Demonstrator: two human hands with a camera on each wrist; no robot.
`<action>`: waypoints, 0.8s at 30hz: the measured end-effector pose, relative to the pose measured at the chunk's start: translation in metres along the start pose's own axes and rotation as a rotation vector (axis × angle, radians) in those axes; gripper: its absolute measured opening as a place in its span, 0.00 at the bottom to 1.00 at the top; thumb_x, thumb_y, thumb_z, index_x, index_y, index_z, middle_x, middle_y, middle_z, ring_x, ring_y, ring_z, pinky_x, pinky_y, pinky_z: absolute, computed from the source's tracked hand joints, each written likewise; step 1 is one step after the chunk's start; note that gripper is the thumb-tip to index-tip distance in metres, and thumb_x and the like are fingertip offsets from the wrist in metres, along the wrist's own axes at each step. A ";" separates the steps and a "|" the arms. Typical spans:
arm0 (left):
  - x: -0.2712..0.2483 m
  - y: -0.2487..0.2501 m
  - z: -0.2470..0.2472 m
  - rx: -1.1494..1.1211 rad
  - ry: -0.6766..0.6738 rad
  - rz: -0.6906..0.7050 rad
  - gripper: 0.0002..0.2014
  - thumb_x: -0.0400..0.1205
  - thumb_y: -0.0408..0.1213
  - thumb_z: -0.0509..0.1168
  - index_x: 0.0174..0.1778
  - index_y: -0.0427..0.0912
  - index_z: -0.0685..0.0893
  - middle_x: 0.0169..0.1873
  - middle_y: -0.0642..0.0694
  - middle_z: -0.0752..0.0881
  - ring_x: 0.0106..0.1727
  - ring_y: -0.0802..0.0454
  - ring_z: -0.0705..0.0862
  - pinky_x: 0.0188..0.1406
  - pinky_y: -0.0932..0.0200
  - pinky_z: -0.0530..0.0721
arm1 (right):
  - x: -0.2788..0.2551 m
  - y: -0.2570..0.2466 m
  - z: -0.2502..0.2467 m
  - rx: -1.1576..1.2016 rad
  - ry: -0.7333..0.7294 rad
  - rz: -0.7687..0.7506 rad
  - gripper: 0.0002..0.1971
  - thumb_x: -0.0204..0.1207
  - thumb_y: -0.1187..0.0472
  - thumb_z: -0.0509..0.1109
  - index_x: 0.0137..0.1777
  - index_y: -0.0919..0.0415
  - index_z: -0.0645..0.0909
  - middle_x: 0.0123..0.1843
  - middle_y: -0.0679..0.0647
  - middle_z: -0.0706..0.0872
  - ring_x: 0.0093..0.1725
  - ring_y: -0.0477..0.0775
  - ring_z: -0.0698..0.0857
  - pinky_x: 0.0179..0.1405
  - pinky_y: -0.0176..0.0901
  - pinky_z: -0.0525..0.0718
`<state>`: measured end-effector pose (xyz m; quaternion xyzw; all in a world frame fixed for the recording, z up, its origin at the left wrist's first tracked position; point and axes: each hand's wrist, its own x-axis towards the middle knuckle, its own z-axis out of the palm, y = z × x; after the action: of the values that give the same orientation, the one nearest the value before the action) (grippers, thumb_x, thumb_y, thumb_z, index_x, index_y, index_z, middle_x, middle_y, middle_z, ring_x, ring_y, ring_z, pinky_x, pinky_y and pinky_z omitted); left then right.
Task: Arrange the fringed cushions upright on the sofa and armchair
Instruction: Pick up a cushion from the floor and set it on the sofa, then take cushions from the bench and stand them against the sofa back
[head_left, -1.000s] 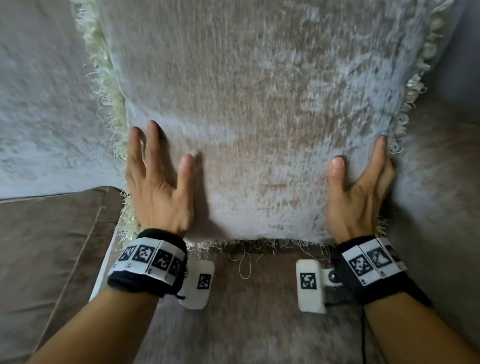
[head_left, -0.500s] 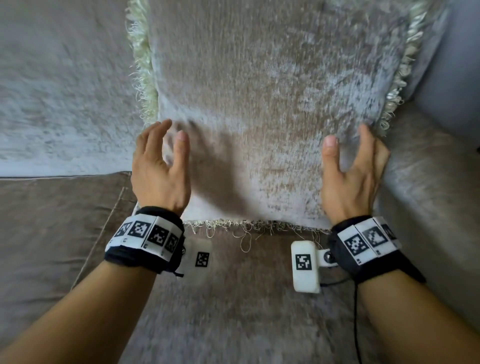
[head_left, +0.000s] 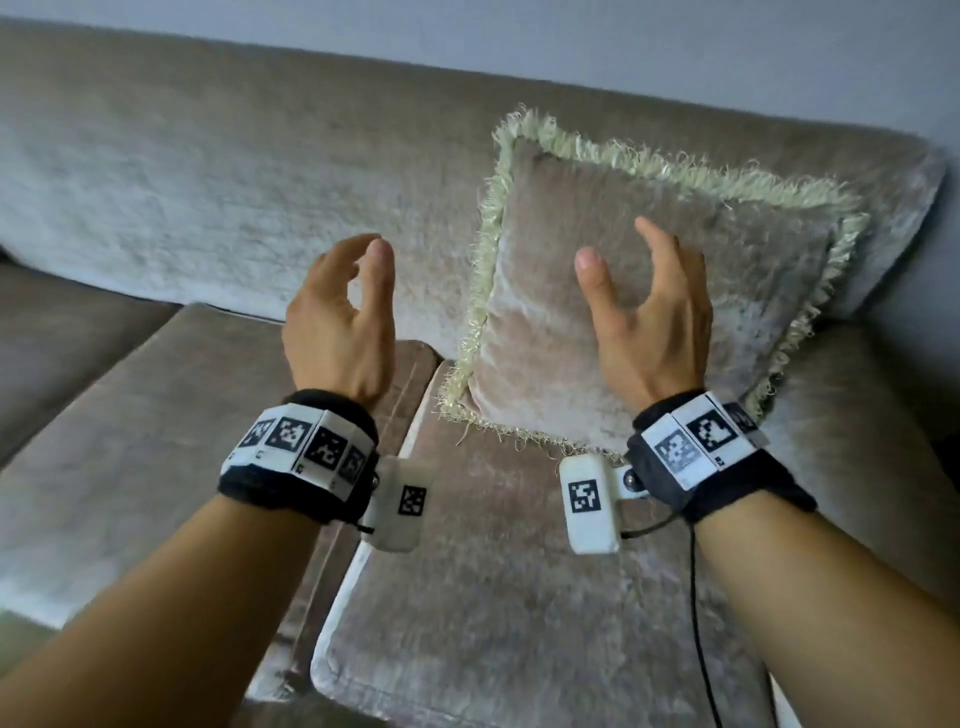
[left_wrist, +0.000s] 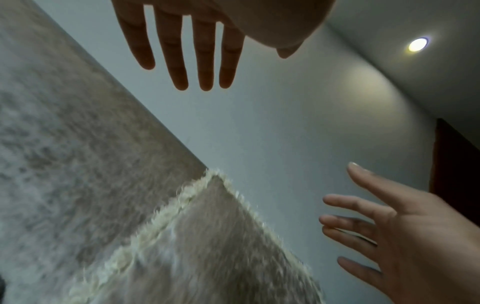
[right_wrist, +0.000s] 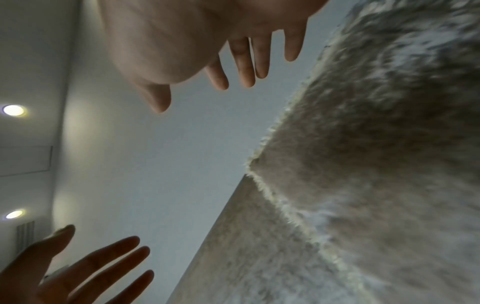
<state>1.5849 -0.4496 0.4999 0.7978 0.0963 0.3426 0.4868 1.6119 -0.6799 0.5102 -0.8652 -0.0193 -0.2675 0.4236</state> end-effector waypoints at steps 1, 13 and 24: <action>0.009 0.015 -0.022 0.020 0.010 -0.010 0.32 0.82 0.67 0.49 0.68 0.54 0.87 0.64 0.57 0.88 0.64 0.62 0.83 0.66 0.53 0.81 | 0.005 -0.027 -0.002 0.009 -0.029 -0.007 0.39 0.78 0.28 0.63 0.84 0.51 0.71 0.78 0.54 0.74 0.77 0.55 0.75 0.69 0.45 0.72; 0.118 0.193 -0.337 0.377 0.370 -0.148 0.34 0.81 0.68 0.46 0.62 0.51 0.87 0.53 0.53 0.87 0.54 0.55 0.81 0.50 0.59 0.68 | 0.048 -0.394 0.016 0.281 -0.366 -0.294 0.40 0.76 0.27 0.61 0.81 0.54 0.75 0.75 0.53 0.80 0.73 0.51 0.79 0.59 0.32 0.67; 0.041 0.270 -0.588 0.678 0.954 -0.301 0.28 0.85 0.64 0.48 0.64 0.53 0.87 0.58 0.47 0.90 0.58 0.48 0.84 0.51 0.56 0.72 | -0.070 -0.647 0.051 0.611 -0.827 -0.671 0.39 0.78 0.29 0.63 0.82 0.53 0.72 0.77 0.54 0.79 0.75 0.53 0.78 0.74 0.50 0.76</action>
<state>1.1908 -0.1489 0.9176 0.6444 0.5197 0.5401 0.1518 1.4067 -0.2144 0.9189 -0.6833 -0.5294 -0.0107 0.5026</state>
